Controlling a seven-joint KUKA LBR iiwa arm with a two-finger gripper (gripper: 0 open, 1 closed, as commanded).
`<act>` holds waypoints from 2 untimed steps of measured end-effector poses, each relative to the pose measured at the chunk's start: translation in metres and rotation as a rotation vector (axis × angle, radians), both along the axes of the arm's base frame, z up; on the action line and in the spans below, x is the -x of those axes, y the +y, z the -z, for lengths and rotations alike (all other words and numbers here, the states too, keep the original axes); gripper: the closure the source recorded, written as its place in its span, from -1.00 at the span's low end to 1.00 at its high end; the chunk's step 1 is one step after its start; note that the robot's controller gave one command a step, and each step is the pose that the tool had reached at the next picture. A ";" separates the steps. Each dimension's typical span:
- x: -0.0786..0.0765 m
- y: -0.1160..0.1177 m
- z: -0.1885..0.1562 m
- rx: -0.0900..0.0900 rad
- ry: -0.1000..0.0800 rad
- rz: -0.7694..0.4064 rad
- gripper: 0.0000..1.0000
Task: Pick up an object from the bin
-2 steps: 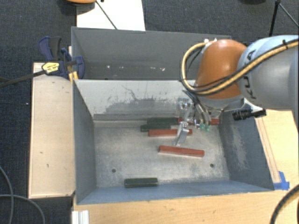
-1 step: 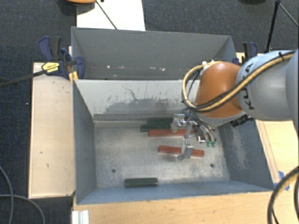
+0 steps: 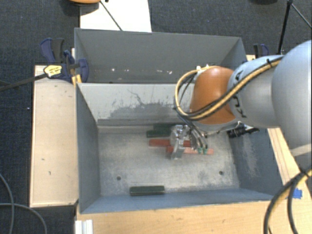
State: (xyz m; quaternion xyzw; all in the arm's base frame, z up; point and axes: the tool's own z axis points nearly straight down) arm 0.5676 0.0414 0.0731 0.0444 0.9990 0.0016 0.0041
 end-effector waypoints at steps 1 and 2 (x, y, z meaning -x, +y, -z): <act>0.000 0.000 0.000 0.000 0.000 0.000 1.00; -0.006 -0.021 -0.159 0.002 0.003 0.049 1.00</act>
Offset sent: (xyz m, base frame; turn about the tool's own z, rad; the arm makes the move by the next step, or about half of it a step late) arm 0.0047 -0.0205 0.1564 0.0518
